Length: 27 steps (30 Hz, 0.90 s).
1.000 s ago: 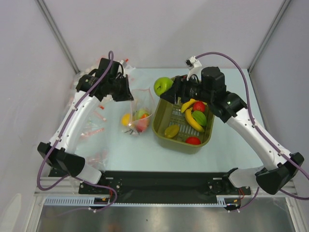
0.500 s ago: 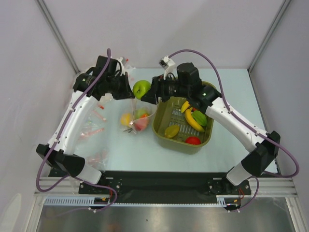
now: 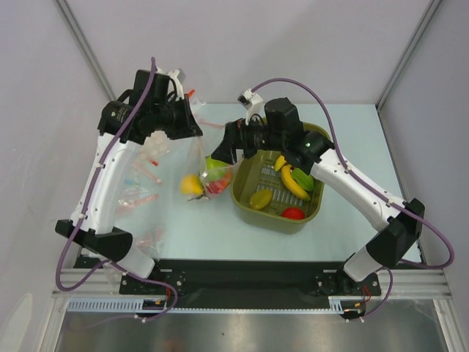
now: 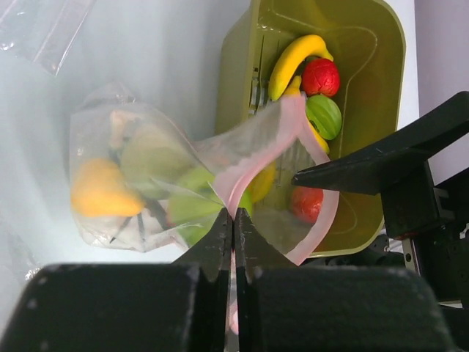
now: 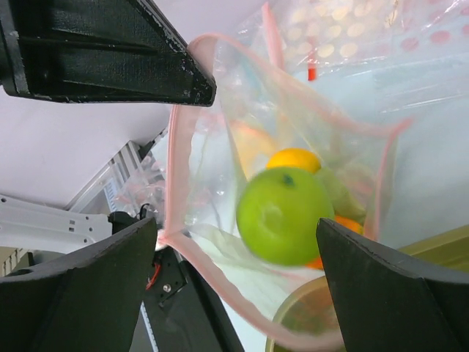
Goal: Place the food in the zip-top bag and seal the zipper
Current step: Place the fake fruit in the zipper food storage bag, then pick up the fake fruit from the bin.
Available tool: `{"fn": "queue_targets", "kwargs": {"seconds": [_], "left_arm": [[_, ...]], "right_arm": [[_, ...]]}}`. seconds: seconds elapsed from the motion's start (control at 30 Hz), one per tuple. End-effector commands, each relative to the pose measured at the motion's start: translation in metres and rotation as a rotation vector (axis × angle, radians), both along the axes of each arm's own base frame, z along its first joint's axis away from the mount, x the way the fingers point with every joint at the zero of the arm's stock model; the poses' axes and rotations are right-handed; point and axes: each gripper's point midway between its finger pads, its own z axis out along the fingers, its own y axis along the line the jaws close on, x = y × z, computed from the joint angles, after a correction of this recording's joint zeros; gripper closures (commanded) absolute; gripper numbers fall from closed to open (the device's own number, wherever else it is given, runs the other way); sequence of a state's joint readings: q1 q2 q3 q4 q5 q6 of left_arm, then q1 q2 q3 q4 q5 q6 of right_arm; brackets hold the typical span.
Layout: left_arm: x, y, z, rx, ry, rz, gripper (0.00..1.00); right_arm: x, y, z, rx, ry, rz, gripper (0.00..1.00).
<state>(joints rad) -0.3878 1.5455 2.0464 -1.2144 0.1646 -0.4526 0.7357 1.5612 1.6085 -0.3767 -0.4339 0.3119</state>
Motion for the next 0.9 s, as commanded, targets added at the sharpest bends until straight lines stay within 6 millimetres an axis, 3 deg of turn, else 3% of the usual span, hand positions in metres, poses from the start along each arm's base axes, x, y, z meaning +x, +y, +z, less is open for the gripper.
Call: {"fn": "queue_targets", "kwargs": {"seconds": [0.0,0.13,0.17,0.3,0.37,0.63,0.87], "left_arm": [[0.002,-0.005,0.017,-0.033,-0.039,-0.013,1.00],[0.004,-0.003,0.014,-0.017,-0.033,-0.007,1.00],[0.004,-0.003,0.012,-0.012,-0.028,-0.008,1.00],[0.006,0.001,0.009,0.009,-0.031,0.001,1.00],[0.007,0.003,0.006,0.028,-0.029,0.005,1.00],[0.012,0.004,-0.001,0.050,-0.015,0.005,1.00],[0.013,-0.002,-0.004,0.032,-0.001,-0.008,1.00]], "right_arm": [[0.002,-0.005,0.009,-0.005,-0.047,-0.018,0.04],[0.013,-0.026,0.015,-0.042,-0.085,-0.129,0.06],[0.023,-0.036,0.013,-0.060,-0.081,-0.204,0.08],[0.051,-0.089,-0.015,-0.128,0.049,-0.371,0.22],[0.053,-0.107,-0.023,-0.148,0.078,-0.415,0.27],[0.056,-0.171,-0.116,-0.471,0.222,-0.552,0.34],[0.045,-0.199,-0.183,-0.689,0.328,-0.563,0.37]]}}
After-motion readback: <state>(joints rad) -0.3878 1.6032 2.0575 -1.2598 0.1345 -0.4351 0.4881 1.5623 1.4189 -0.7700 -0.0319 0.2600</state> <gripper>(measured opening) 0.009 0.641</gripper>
